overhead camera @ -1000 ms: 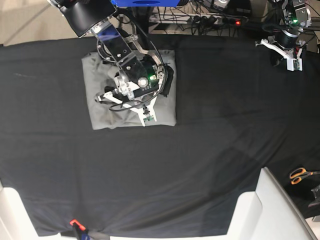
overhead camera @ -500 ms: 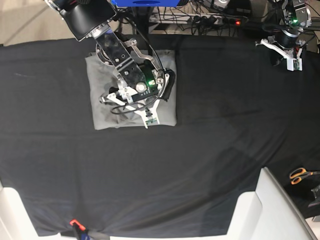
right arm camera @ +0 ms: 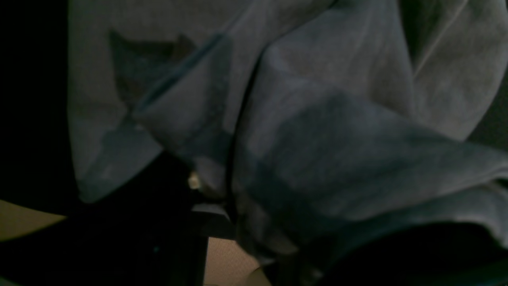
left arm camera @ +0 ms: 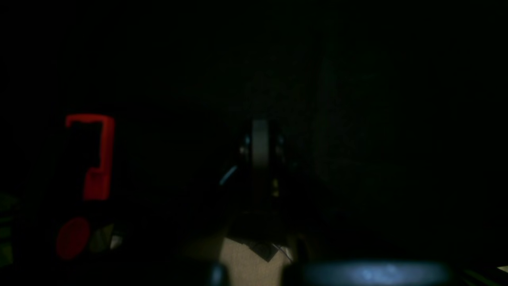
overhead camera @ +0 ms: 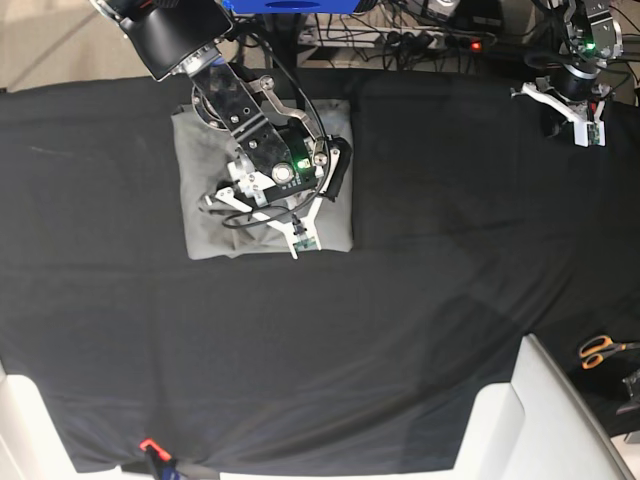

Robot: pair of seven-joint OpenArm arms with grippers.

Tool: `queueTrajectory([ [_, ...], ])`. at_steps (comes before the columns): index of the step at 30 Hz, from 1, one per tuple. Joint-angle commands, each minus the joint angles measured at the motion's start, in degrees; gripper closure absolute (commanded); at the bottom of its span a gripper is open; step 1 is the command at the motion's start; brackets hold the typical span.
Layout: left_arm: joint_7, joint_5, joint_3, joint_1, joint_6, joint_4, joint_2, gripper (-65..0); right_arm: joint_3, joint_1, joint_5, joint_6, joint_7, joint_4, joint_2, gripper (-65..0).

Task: Fold the T-shirt properly
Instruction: 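Grasp the folded shirt edge with the right gripper and flip it over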

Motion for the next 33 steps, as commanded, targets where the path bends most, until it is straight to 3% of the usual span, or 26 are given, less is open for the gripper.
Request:
queueTrajectory([
  [1,-1.1,-0.4,-0.4,0.3,0.2,0.7,-0.9,0.0,0.0,0.8,-0.1,1.0,1.5,1.2,-0.6,-25.7],
  [4,-1.1,-0.4,-0.4,0.3,0.2,0.7,-1.1,0.0,0.0,0.7,2.8,6.3,2.2,1.2,-0.6,-25.8],
  [7,-1.1,-0.4,-0.4,0.3,0.2,0.7,-1.2,0.0,0.1,1.3,9.3,9.3,2.4,1.2,-0.5,-25.8],
  [12,-1.1,-0.4,-0.5,0.3,0.2,0.7,-1.2,0.0,0.1,2.0,16.5,9.4,4.3,1.0,-0.3,-25.8],
  [18,-1.1,-0.4,-0.5,0.3,0.2,0.7,-1.3,0.0,0.1,2.3,17.8,10.2,7.2,1.0,-0.3,-25.8],
  [21,-1.1,-0.4,-0.5,0.3,0.2,0.7,-1.3,0.0,0.2,2.3,19.6,15.8,7.8,1.3,-0.3,-25.8],
  [24,-1.1,-0.4,-0.5,0.3,0.2,0.7,-1.3,0.0,0.2,2.5,24.6,19.3,7.7,2.8,-0.1,-25.7],
  [27,-1.1,-0.4,-0.5,0.3,0.2,0.7,-1.3,0.0,0.1,2.5,27.1,22.0,8.0,6.8,1.8,-25.7],
  [31,-1.1,-0.4,-0.5,0.3,0.2,0.7,-1.3,0.0,0.5,2.2,30.6,28.3,8.3,16.1,6.5,-25.7],
  [33,-1.1,-0.4,-0.5,0.3,0.2,0.7,-1.3,0.0,3.7,1.8,31.8,29.0,7.7,21.3,8.4,-25.7],
])
